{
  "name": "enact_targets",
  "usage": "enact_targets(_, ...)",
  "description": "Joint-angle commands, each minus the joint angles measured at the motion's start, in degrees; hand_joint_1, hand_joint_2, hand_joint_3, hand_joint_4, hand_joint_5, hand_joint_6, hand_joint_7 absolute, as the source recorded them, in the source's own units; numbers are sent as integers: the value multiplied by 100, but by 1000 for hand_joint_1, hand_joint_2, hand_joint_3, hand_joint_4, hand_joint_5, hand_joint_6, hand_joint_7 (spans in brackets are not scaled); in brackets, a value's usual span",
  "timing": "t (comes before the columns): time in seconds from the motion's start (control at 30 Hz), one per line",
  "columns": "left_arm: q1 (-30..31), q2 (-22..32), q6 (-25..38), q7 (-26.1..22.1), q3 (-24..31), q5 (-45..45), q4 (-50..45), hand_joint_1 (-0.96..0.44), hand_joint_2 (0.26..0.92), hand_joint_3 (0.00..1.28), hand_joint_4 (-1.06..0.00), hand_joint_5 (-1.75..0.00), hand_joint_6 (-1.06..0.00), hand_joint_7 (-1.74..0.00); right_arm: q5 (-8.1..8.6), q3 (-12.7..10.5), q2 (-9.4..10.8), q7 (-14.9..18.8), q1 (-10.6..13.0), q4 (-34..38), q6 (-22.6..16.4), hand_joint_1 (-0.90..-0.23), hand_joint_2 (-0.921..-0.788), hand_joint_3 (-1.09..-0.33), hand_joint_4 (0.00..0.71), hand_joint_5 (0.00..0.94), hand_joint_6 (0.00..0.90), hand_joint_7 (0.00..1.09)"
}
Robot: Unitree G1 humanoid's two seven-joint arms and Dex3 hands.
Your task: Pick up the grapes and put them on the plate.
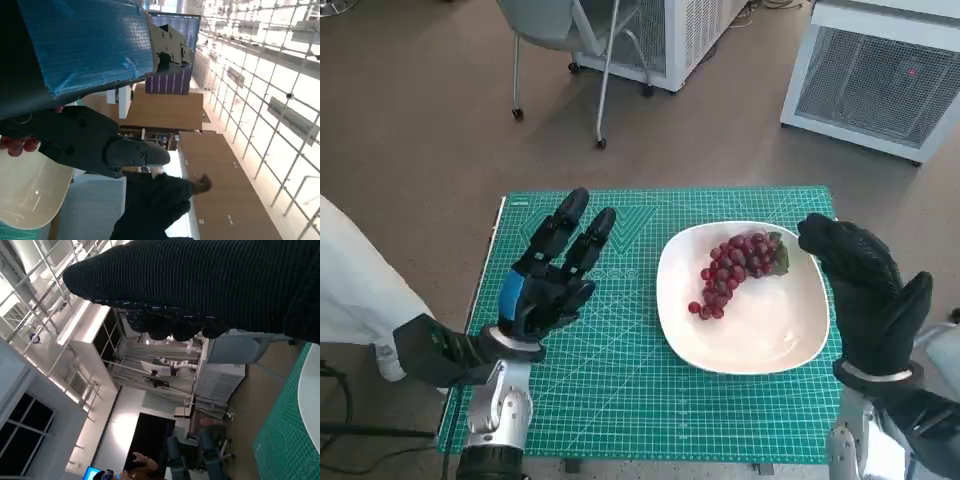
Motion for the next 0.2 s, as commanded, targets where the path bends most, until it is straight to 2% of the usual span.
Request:
enact_targets(0.03,98,51,-24,127,-35,146,-224,-339,920,222,-209,-10,-238,-13,7,1,-17,2,75,10,80,-413,-921,-566,656,10,225,778)
enact_targets(0.2,203,92,-613,430,-145,746,-266,-97,921,178,-220,-10,-249,-19,20,9,-6,-9,108,-31,105,-415,-921,-567,651,8,224,780)
